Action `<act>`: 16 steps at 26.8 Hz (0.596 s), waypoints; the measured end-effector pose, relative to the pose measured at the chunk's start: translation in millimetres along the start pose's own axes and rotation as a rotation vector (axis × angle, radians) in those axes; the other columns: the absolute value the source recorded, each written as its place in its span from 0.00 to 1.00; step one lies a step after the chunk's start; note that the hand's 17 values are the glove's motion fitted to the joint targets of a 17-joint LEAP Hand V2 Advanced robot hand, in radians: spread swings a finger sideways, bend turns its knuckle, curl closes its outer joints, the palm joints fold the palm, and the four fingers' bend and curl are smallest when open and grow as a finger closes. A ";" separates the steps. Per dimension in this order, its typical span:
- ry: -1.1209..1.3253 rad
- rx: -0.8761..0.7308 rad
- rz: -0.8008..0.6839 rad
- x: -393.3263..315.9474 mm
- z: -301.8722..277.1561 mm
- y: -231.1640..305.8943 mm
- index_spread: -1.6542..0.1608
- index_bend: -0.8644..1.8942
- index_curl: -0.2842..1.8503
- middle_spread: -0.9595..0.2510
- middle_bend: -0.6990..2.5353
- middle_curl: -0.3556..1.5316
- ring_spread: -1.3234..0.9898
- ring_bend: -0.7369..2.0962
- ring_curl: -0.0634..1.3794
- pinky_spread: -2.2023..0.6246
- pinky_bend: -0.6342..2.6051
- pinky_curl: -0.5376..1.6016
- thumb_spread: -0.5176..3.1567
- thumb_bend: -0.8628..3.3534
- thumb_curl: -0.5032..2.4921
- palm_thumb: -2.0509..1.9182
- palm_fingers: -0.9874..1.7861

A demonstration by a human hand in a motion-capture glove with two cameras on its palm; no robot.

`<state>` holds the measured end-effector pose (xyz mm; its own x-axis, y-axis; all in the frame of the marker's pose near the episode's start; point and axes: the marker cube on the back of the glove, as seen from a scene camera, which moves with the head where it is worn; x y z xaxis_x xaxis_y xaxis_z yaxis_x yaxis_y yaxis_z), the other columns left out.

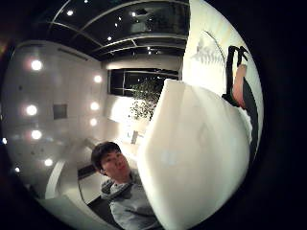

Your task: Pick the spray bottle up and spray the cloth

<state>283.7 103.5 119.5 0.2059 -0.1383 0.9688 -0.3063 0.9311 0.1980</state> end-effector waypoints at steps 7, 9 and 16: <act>-0.002 0.069 -0.053 8.8 28.3 8.5 0.80 0.45 0.38 0.73 0.38 0.46 0.50 0.41 0.33 0.73 0.26 0.43 0.24 0.20 0.39 0.77 0.83; 0.000 0.077 -0.048 8.1 35.5 5.0 0.80 0.45 0.38 0.73 0.38 0.46 0.50 0.41 0.33 0.73 0.26 0.43 0.24 0.20 0.39 0.77 0.83; 0.118 0.072 -0.032 -6.1 62.0 -20.9 0.81 0.46 0.39 0.74 0.38 0.46 0.50 0.42 0.34 0.72 0.27 0.43 0.22 0.20 0.40 0.77 0.84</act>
<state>231.2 64.0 118.7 0.3227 -0.1230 0.9385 -0.3626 0.8998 0.2426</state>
